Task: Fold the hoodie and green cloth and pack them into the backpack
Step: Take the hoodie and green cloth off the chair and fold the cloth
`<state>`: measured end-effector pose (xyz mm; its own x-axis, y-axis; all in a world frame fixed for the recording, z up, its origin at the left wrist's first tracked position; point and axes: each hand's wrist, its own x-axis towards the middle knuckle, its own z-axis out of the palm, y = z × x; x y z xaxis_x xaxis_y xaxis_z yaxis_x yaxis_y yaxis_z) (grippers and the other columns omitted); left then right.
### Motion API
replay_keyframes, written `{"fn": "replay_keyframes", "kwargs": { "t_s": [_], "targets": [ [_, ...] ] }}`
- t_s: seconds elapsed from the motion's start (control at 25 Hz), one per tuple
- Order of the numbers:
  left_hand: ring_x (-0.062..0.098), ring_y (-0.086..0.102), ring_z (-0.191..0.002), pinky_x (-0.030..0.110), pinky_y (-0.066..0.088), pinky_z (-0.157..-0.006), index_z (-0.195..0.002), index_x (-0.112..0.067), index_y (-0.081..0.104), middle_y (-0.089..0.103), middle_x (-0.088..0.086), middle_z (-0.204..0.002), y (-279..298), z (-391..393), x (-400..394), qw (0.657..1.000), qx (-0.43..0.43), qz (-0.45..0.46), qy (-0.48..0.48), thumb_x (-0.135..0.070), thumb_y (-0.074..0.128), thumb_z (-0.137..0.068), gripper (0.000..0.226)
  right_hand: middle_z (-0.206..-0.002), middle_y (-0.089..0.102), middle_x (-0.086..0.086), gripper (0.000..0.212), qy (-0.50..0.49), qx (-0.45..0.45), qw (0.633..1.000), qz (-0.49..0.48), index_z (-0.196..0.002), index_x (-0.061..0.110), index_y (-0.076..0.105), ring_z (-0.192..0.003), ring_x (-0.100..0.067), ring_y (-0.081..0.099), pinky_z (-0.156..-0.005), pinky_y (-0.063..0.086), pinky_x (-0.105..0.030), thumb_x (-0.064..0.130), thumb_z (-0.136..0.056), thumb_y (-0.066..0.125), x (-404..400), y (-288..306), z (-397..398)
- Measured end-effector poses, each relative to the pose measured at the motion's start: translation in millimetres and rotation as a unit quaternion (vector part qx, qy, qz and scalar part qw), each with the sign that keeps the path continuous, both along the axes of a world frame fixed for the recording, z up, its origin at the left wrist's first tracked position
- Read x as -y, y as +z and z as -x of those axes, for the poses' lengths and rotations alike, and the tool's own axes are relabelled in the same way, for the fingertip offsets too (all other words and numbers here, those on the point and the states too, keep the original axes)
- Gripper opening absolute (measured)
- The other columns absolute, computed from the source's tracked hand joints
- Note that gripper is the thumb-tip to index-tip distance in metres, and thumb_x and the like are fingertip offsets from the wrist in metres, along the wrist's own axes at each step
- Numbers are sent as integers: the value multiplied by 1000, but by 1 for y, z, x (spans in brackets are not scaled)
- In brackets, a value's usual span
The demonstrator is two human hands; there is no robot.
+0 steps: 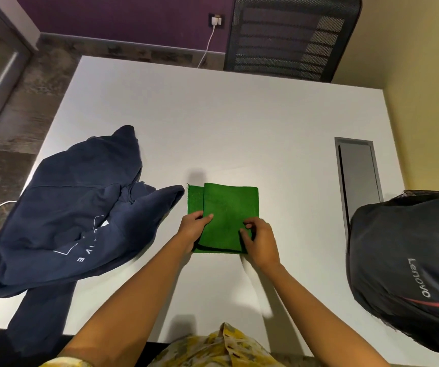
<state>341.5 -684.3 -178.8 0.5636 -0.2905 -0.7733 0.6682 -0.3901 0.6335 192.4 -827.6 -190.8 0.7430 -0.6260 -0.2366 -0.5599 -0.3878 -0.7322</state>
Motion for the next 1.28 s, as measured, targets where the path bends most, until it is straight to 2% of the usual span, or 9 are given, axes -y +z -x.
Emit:
{"fn": "replay_keyframes", "kwargs": {
  "t_s": [0.08,0.2,0.36,0.48,0.64,0.92,1.04,1.16,1.28],
  "targets": [
    [22,70,-102,36,58,-87,-124,-11,65,71,8,-118,1,0,-9,999,-5,34,34,-17,68,-93,31,-90,56,3,17,-7,11,1000,-9,-105,17,61,-80,-17,53,-73,46,-30,19,-89,66,4,-6,4],
    [15,71,-84,21,55,-66,-106,-15,69,75,-1,-94,2,4,-28,996,43,42,72,-11,59,-98,14,-86,52,2,15,-23,41,998,-35,-102,20,57,-77,-18,52,-70,47,-30,22,-90,66,3,-9,7],
    [17,48,-64,14,37,-52,-84,-3,60,52,6,-71,-5,13,-42,972,203,-114,36,-13,66,-93,15,-91,53,3,22,-31,17,996,-78,-104,25,52,-73,-15,50,-67,45,-26,31,-89,67,-4,-18,7],
    [20,52,-76,26,39,-66,-86,-6,59,55,8,-92,-9,13,-40,953,237,-185,25,-17,69,-91,16,-91,53,1,22,-42,-20,995,-85,-105,20,53,-73,-14,49,-65,38,-21,32,-91,65,-5,-19,2],
    [20,52,-83,25,37,-78,-87,-9,58,47,4,-108,-8,13,-36,942,254,-209,63,-14,68,-92,12,-80,58,-2,34,-63,-69,991,-92,-80,19,58,-70,-18,53,-60,37,-25,52,-85,62,-4,-22,-9],
    [28,64,-80,29,42,-69,-84,-8,62,65,2,-79,-14,19,-33,956,193,-208,81,-20,71,-90,16,-69,55,-2,37,-80,-171,982,-28,-60,19,43,-69,-26,54,-64,43,-36,34,-88,61,-1,-6,-9],
    [22,61,-71,26,42,-60,-83,-7,63,65,2,-74,-10,30,-29,964,192,-175,48,-23,72,-89,19,-73,54,0,28,-110,-158,981,24,-65,18,45,-71,-26,53,-67,43,-38,33,-86,56,-1,3,3],
    [16,57,-71,27,40,-63,-81,-8,62,63,1,-82,-12,38,-31,956,229,-180,42,-21,73,-88,18,-93,55,4,15,-122,-105,984,81,-91,19,53,-87,-19,49,-80,40,-37,33,-89,59,-6,8,15],
    [13,55,-68,25,40,-59,-84,-6,60,62,2,-81,-9,41,-29,956,228,-179,51,-19,70,-91,18,-112,53,0,28,-59,-37,989,128,-114,14,53,-104,-19,48,-91,41,-36,25,-89,62,-17,12,15]
  ]
}}
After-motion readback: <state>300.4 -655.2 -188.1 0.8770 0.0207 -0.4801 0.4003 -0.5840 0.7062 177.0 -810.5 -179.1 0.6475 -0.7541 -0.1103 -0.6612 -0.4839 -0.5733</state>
